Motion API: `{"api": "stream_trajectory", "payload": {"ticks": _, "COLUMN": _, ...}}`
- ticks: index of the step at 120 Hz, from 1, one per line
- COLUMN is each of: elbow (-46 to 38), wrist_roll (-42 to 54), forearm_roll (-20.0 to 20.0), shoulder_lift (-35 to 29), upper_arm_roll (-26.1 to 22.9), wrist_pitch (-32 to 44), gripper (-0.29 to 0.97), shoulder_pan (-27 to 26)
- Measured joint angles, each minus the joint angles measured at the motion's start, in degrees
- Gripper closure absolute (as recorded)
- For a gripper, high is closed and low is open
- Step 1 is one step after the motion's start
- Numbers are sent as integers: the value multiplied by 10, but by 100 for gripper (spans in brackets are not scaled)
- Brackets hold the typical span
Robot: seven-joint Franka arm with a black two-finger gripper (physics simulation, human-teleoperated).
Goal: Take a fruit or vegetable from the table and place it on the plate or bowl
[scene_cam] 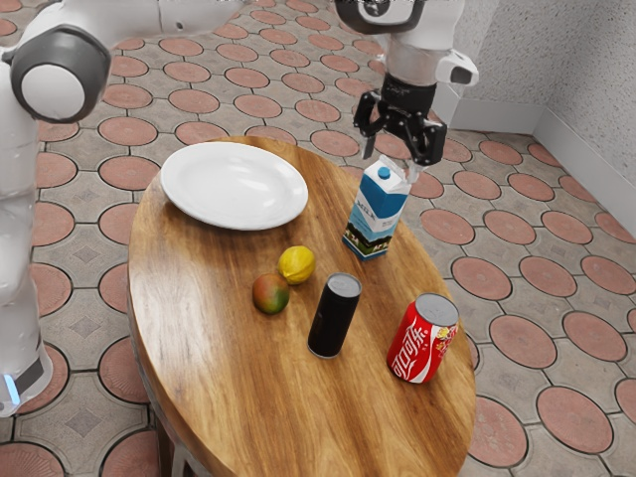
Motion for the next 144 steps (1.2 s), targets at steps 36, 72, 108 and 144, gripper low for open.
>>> {"api": "stream_trajectory", "payload": {"ticks": 36, "elbow": -9, "wrist_roll": -229, "forearm_roll": -24, "shoulder_lift": -28, "upper_arm_roll": 15, "wrist_pitch": -44, "gripper": 0, "shoulder_pan": 8}}
{"api": "stream_trajectory", "payload": {"ticks": 72, "elbow": -218, "wrist_roll": -81, "forearm_roll": -26, "shoulder_lift": -111, "upper_arm_roll": 39, "wrist_pitch": -10, "gripper": 0, "shoulder_pan": 28}}
{"api": "stream_trajectory", "payload": {"ticks": 108, "elbow": -356, "wrist_roll": 58, "forearm_roll": -40, "shoulder_lift": -126, "upper_arm_roll": 39, "wrist_pitch": 98, "gripper": 1, "shoulder_pan": 19}}
{"api": "stream_trajectory", "payload": {"ticks": 144, "elbow": -430, "wrist_roll": 144, "forearm_roll": -54, "shoulder_lift": -141, "upper_arm_roll": 40, "wrist_pitch": 156, "gripper": 1, "shoulder_pan": 24}}
